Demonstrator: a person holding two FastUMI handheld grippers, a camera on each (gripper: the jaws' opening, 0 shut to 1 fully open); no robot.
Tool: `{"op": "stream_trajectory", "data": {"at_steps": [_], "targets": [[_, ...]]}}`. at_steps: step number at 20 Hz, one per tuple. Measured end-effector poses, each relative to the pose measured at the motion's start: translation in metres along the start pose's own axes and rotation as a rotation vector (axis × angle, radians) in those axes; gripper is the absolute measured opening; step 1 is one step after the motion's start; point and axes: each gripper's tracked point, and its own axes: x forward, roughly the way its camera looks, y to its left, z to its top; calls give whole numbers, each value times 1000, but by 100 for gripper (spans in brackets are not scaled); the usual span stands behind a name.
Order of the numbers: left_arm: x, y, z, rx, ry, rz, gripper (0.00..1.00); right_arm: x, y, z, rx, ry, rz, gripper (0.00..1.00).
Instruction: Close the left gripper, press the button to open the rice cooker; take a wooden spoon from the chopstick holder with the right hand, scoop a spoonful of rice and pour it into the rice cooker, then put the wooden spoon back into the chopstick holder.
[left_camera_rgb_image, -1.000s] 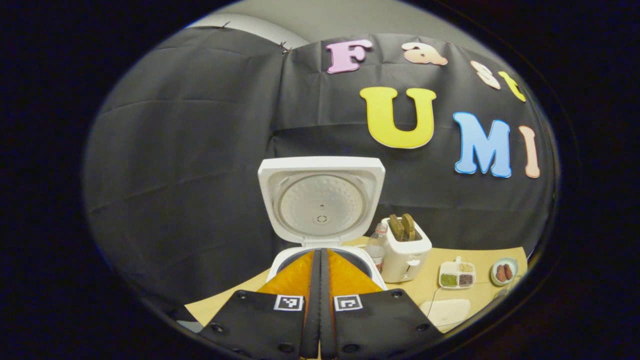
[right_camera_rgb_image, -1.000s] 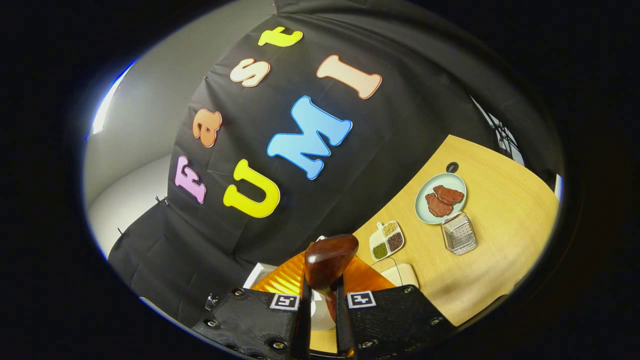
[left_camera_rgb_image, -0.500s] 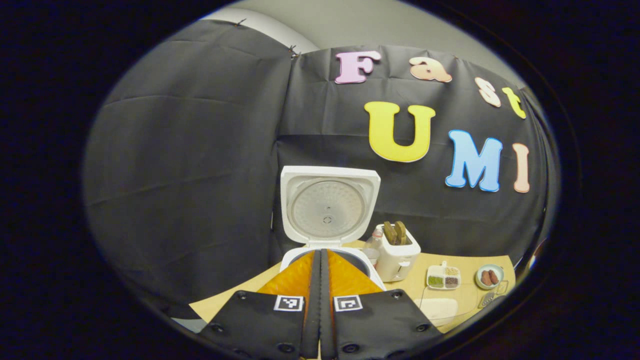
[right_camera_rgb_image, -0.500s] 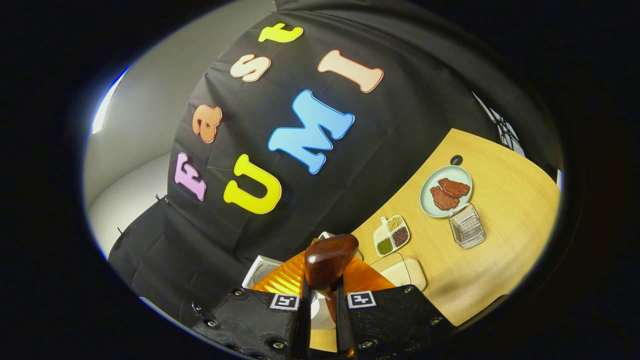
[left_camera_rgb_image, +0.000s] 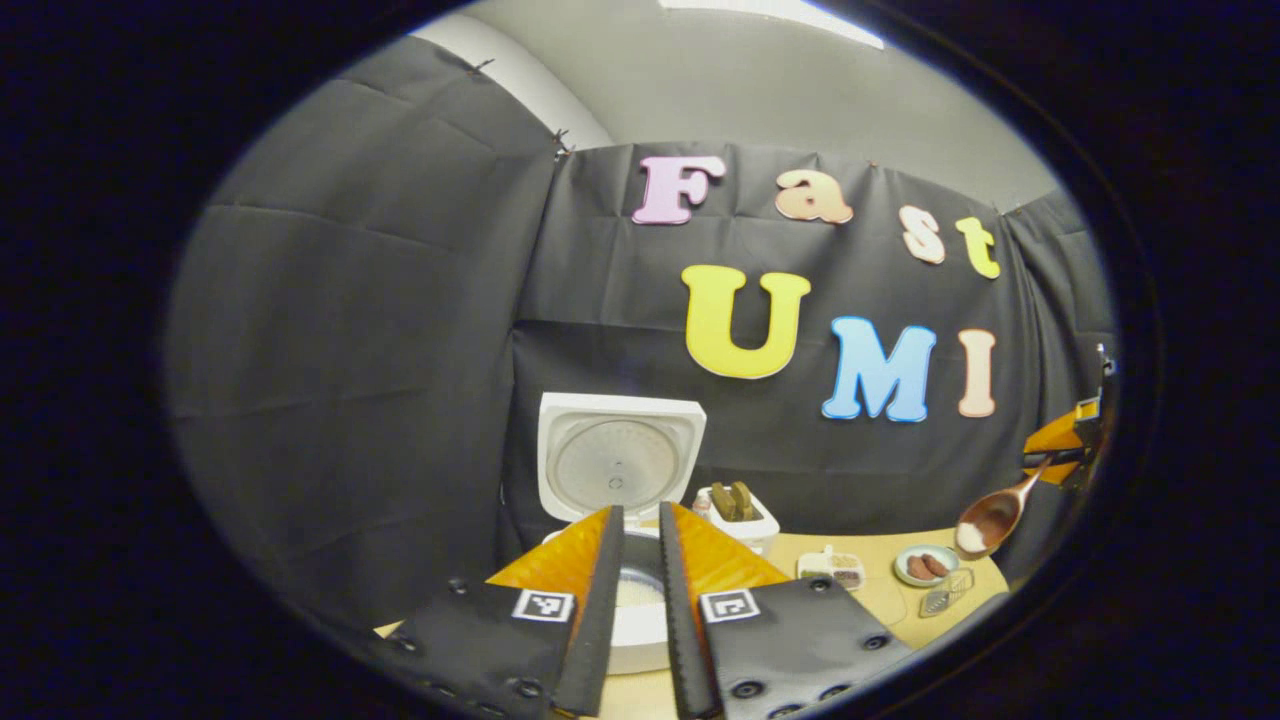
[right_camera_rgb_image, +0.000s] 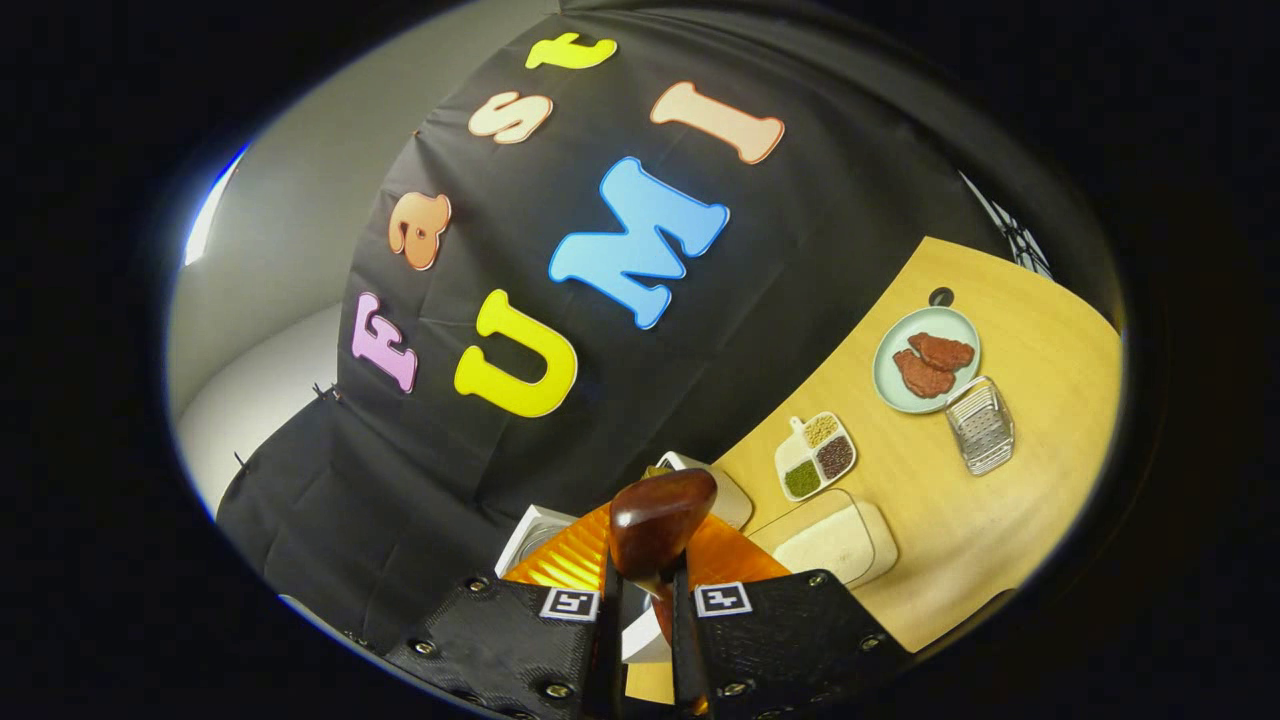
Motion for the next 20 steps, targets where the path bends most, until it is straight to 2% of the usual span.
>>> {"op": "stream_trajectory", "data": {"at_steps": [1,2,3,6,8,9,10,11,12,17,20], "targets": [[-4,5,-2,14,-3,3,35,8,7,-7,-3,8,7,20],[-9,12,-2,31,-4,15,57,18,15,-14,-4,16,16,20],[-13,19,-2,48,-7,27,43,28,22,-22,-3,24,25,20],[-23,26,-7,41,-2,9,67,60,51,-47,7,47,57,20],[-29,35,-10,22,1,5,77,82,68,-68,17,70,75,20],[-31,41,-13,18,4,6,92,95,75,-78,17,80,84,20],[-32,45,-15,15,5,-2,86,108,84,-87,9,90,95,20],[-34,47,-16,10,0,-13,87,122,93,-97,-5,99,101,20],[-34,50,-15,7,-6,-19,82,134,98,-106,-22,108,103,20],[-35,72,-15,14,-25,-9,96,195,115,-160,-81,159,95,20],[-35,82,-19,3,-27,-12,93,220,120,-188,-173,180,75,20]]}}
